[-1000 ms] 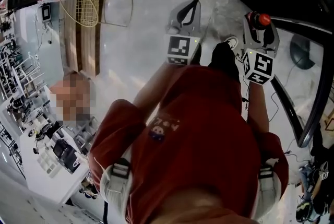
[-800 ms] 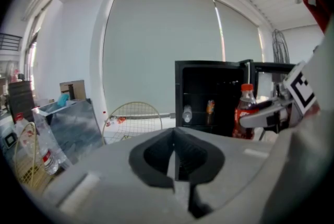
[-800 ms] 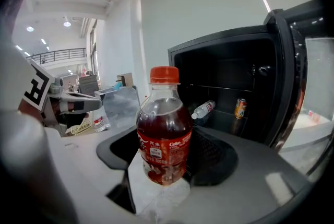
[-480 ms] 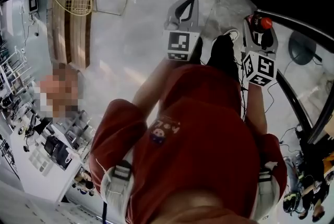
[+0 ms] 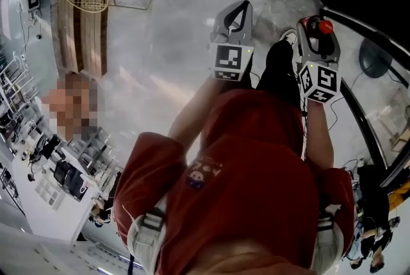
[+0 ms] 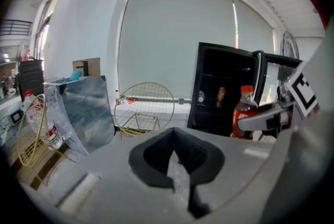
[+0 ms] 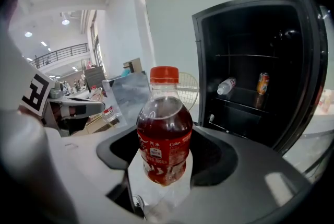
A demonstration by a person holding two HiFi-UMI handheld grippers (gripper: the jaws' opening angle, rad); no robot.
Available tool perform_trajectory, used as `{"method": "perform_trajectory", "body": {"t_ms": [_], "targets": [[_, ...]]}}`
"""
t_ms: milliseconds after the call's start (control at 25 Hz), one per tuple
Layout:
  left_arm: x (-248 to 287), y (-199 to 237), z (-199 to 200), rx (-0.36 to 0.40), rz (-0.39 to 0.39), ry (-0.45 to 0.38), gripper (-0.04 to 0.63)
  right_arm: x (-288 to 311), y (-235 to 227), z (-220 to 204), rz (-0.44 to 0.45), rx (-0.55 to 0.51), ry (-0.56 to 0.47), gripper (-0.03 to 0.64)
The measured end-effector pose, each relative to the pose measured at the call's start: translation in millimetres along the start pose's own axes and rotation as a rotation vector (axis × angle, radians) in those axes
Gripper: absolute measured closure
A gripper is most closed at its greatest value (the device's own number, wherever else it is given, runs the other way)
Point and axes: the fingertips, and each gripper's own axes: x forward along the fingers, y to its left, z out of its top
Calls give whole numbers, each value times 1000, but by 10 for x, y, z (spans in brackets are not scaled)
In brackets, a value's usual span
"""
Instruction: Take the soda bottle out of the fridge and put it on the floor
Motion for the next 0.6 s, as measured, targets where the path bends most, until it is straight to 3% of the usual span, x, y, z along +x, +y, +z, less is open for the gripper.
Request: {"method": "perform_trajectory", "body": {"t_ms": [280,600], "targets": [[342,75,-570,-57,-7,64,595,428,-9,-474,26,-2,81,318],[1109,-179,-1264,-117,-56,144,595,985,-317,-1085,63,11,190,318]]}}
